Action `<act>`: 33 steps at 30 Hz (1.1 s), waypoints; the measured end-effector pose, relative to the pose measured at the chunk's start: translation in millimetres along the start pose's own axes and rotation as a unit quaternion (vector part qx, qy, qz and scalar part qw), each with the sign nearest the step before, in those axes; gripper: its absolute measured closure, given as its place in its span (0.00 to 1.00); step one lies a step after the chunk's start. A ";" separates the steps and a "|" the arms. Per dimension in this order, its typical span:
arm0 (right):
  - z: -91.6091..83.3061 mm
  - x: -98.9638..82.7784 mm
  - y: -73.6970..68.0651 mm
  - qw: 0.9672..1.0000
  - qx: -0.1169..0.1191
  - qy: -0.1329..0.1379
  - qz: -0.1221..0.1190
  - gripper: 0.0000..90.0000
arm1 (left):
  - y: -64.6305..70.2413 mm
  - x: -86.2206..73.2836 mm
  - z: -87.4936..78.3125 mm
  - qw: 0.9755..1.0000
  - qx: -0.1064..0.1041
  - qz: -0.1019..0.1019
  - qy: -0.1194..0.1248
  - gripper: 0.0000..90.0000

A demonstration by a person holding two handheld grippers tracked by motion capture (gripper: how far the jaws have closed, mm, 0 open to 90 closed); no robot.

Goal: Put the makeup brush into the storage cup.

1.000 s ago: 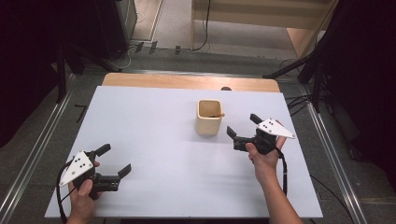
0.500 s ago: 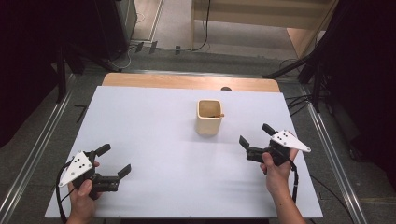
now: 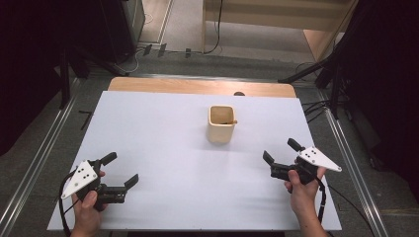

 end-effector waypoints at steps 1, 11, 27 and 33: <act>-2.2 -1.0 -0.2 1.000 0.001 -0.001 -0.001 0.00 | 0.1 0.2 0.0 1.000 0.000 -0.001 0.001 0.00; -19.7 -9.7 -1.0 1.000 0.001 -0.007 -0.012 0.00 | -1.5 0.7 -2.1 1.000 0.000 0.000 0.003 0.00; -41.1 -17.3 -1.5 1.000 -0.006 -0.003 -0.010 0.00 | -5.9 1.9 -5.7 1.000 0.005 0.000 0.007 0.00; -40.9 -18.7 0.8 1.000 -0.011 -0.003 -0.007 0.00 | -4.5 2.6 -6.2 1.000 0.002 0.001 0.008 0.00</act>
Point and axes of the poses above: each handheld gripper's, and its own axes: z roughly forward along the jaws, x roughly out of its top, y roughly to its right, the point moved 9 cm from there along z, roughly forward along the jaws, and after that the axes turned 8 degrees about -z, right-handed, at the moved point
